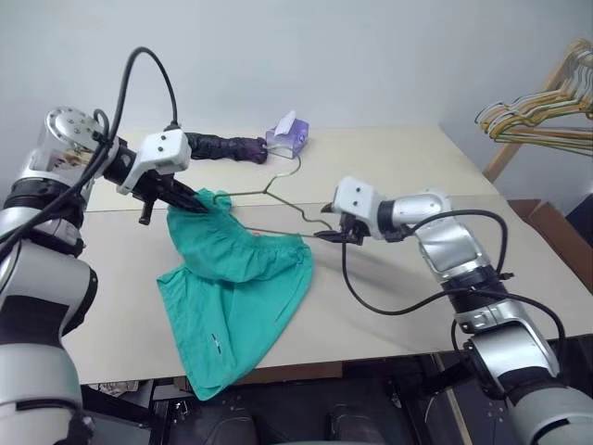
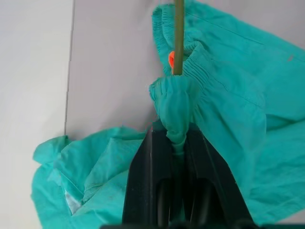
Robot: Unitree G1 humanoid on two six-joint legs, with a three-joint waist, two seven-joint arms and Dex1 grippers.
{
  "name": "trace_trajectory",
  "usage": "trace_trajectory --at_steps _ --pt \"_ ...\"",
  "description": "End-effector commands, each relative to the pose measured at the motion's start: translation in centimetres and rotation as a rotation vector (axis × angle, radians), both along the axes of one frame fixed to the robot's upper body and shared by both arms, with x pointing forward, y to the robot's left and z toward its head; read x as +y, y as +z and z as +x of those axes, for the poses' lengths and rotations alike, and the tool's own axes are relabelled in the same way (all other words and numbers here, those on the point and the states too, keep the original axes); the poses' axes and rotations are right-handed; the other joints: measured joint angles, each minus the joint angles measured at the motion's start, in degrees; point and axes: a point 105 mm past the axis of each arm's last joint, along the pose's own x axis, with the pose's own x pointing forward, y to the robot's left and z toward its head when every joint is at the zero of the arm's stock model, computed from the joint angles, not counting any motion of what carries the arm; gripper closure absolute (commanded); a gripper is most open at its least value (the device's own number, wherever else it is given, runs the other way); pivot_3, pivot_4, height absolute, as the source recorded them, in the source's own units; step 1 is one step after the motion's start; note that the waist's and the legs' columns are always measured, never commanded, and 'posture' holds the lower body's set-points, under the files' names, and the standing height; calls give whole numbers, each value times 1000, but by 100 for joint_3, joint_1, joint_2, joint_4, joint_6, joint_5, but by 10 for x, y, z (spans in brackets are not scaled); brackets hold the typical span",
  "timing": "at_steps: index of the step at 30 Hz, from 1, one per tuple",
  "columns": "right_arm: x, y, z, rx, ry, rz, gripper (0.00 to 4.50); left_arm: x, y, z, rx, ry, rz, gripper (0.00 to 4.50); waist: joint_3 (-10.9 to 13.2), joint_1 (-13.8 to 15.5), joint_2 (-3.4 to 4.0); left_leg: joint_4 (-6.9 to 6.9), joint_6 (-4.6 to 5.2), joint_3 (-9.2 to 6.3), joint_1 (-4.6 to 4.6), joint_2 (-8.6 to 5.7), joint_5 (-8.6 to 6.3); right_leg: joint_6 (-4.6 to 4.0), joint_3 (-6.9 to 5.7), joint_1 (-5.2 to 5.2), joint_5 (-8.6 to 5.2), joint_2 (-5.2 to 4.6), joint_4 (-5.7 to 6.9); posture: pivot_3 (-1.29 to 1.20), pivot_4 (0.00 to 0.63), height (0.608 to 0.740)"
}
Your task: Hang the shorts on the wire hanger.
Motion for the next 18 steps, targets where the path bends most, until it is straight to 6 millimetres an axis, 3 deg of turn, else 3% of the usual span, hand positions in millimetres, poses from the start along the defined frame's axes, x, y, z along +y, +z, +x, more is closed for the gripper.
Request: trace_trajectory --at_steps 1,2,4,8,12,18 --pt "-18 41 -8 -93 -32 75 328 2 27 2 -98 -2 -24 4500 0 7 0 0 1 0 0 0 0 0 1 0 0 0 0 25 0 740" --pt "-25 46 -9 -85 -62 95 25 2 28 2 -104 3 -27 4500 0 12 0 0 1 0 0 0 -1 0 0 1 0 0 -1 25 0 740" --pt "-40 56 -11 -38 -141 163 25 2 33 3 -121 8 -44 4500 0 20 0 0 1 0 3 0 -1 0 0 3 0 0 1 28 0 740" --pt "-55 42 -34 148 -144 235 25 0 45 5 -162 9 -77 4500 0 39 -1 2 2 -1 3 0 -1 0 -2 6 0 -1 -2 19 0 740" --pt "-48 15 -44 246 -139 272 25 -2 57 6 -195 16 -113 4500 -1 3 -2 5 4 -1 6 0 -2 0 -2 9 0 -1 1 15 0 740" --pt "-16 -31 -27 393 -185 371 25 -2 64 6 -217 18 -125 4500 -1 -119 -3 7 10 0 12 1 -6 0 3 11 0 2 4 17 0 740"
